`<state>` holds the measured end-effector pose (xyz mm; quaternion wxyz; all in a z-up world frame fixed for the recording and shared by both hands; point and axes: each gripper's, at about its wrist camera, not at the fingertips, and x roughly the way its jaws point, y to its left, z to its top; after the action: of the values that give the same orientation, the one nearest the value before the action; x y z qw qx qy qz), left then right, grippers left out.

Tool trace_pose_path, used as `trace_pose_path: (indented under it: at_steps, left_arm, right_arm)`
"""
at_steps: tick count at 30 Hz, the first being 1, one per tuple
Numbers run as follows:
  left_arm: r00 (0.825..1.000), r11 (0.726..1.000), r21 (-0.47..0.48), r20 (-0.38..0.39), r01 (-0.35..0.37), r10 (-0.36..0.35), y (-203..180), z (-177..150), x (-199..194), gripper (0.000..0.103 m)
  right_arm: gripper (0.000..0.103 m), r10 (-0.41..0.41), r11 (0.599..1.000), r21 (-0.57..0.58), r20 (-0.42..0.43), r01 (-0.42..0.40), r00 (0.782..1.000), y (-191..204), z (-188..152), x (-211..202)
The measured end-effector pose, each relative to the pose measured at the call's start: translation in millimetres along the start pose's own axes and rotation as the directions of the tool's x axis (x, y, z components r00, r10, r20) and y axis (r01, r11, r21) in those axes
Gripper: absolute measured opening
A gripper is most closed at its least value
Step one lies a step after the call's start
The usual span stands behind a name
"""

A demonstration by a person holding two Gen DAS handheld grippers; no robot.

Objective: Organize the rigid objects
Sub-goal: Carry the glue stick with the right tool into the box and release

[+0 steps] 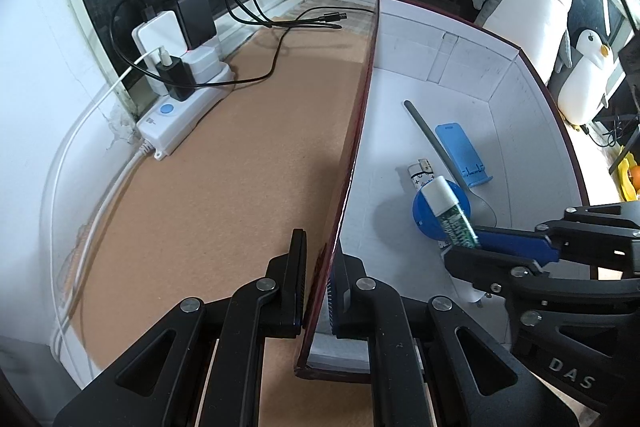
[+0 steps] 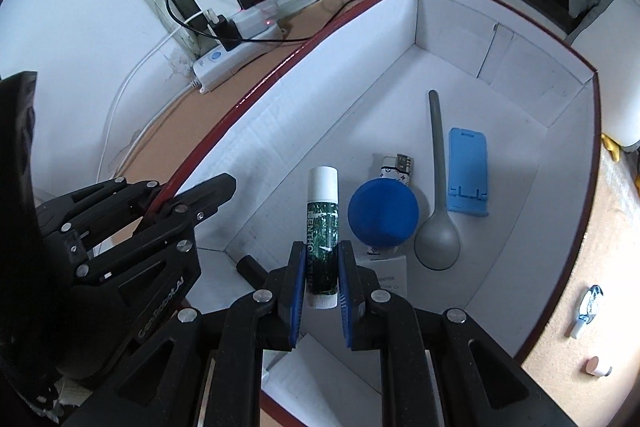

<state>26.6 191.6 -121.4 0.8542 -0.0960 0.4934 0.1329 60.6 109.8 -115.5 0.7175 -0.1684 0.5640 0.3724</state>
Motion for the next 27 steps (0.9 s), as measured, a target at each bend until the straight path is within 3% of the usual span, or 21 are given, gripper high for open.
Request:
trace_pose_path:
  at_steps: [16,20,27]
  left_arm:
    - [1.000,1.000,-0.001,0.000,0.000,0.000,-0.6,0.0,-0.3,0.008]
    - [1.000,1.000,0.002,-0.001,-0.002,0.002,-0.5,-0.3,-1.0,0.008]
    - [1.000,1.000,0.002,-0.002,-0.002,0.002,0.2,-0.9,-1.8,0.008]
  right_arm:
    - [0.015,0.006,1.000,0.016,-0.018,-0.006,1.000,-5.3,1.7,11.0]
    - [0.032,0.002,1.000,0.016,-0.005,-0.002,1.000,-5.9,0.6,8.7]
    - [0.040,-0.001,1.000,0.029,0.016,0.001,1.000,-10.7,-2.1,0.6]
